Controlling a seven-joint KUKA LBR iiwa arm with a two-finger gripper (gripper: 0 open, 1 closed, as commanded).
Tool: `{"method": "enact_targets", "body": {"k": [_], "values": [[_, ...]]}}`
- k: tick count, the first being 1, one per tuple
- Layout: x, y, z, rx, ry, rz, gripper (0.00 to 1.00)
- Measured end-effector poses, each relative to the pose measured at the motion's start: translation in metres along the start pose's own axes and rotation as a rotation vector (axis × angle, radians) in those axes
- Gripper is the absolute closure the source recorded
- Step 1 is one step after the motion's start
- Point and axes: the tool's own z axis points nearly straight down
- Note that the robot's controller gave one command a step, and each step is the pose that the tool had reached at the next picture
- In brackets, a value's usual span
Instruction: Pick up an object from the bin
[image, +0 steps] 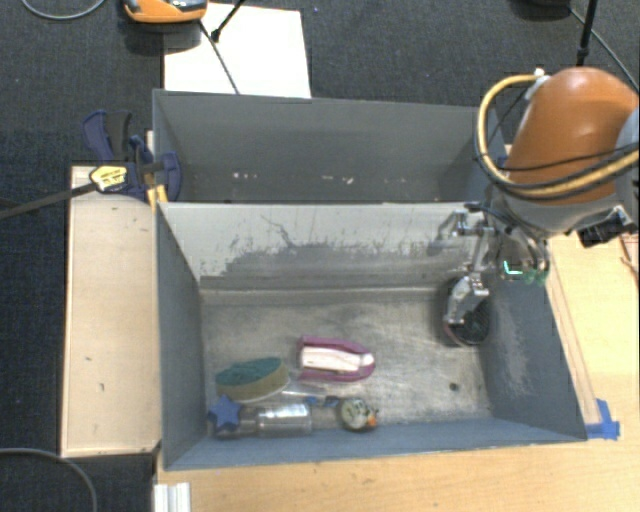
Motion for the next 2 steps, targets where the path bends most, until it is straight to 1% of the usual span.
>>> {"method": "enact_targets", "body": {"k": [1, 2], "values": [[0.058, 0.083, 0.092, -0.003, 0.004, -0.065, 0.00], [0.055, 0.108, 0.165, -0.002, -0.035, -0.112, 0.00]]}}
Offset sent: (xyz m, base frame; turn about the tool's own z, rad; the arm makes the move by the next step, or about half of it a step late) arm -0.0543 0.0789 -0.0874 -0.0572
